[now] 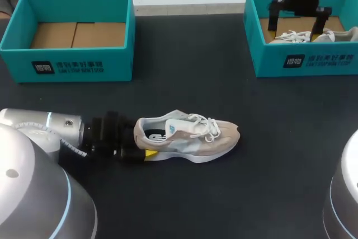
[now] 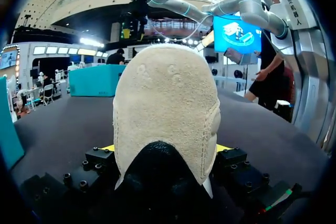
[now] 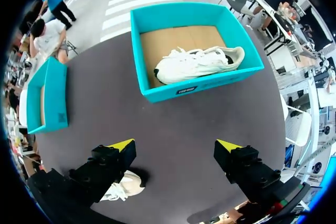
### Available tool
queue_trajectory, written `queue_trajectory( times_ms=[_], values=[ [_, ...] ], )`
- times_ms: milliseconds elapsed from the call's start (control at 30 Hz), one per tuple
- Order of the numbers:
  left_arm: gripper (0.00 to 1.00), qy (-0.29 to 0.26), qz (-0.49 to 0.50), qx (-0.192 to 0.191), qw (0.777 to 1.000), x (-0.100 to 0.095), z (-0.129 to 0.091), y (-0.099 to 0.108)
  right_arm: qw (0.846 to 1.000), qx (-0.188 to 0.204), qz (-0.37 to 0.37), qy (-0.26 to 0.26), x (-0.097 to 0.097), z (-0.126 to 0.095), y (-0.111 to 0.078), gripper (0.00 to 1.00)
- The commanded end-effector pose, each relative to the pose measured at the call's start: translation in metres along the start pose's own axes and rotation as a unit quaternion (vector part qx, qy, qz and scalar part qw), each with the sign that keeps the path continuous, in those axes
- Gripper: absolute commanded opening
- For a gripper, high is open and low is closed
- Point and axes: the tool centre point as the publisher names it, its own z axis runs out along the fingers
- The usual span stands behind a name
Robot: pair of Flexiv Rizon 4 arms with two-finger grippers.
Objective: Take the shoe out of the shoebox, open the shoe tongue, remove and reinsert the insole, then place the shoe into the shoebox
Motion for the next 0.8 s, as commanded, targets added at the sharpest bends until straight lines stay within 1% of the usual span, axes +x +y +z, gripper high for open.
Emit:
queue_trajectory(
  times_ms=[33,467,533,567,633,667,700,767,800],
  values=[
    [0.0,-0.001,0.0,-0.001,1.0,0.002,0.0,0.003,1.0,0.0,0.0,0.002,-0.001,0.0,0.0,1.0],
    [0.0,-0.001,0.0,-0.001,1.0,0.002,0.0,0.003,1.0,0.0,0.0,0.002,-0.001,0.0,0.0,1.0],
    [0.0,-0.001,0.0,-0.001,1.0,0.002,0.0,0.003,1.0,-0.006,-0.005,-0.014,0.007,-0.003,-0.012,1.0],
    [0.0,-0.001,0.0,-0.001,1.0,0.002,0.0,0.003,1.0,-0.011,-0.008,-0.012,0.011,-0.004,-0.02,1.0],
    [0.0,-0.001,0.0,-0.001,1.0,0.002,0.0,0.003,1.0,-0.015,0.003,-0.02,0.019,-0.006,-0.036,1.0],
    [0.0,-0.001,0.0,-0.001,1.0,0.002,0.0,0.003,1.0,-0.016,-0.002,-0.027,0.025,-0.007,-0.045,1.0],
    [0.0,-0.001,0.0,-0.001,1.0,0.002,0.0,0.003,0.999,-0.019,0.014,-0.022,0.03,-0.008,-0.053,1.0],
    [0.0,-0.001,0.0,-0.001,1.0,0.002,0.0,0.003,0.999,-0.021,0.016,-0.039,0.043,-0.01,-0.068,1.0],
    [0.0,-0.001,0.0,-0.001,1.0,0.002,0.0,0.003,0.999,-0.023,0.02,-0.037,0.049,-0.01,-0.075,1.0]
  ],
)
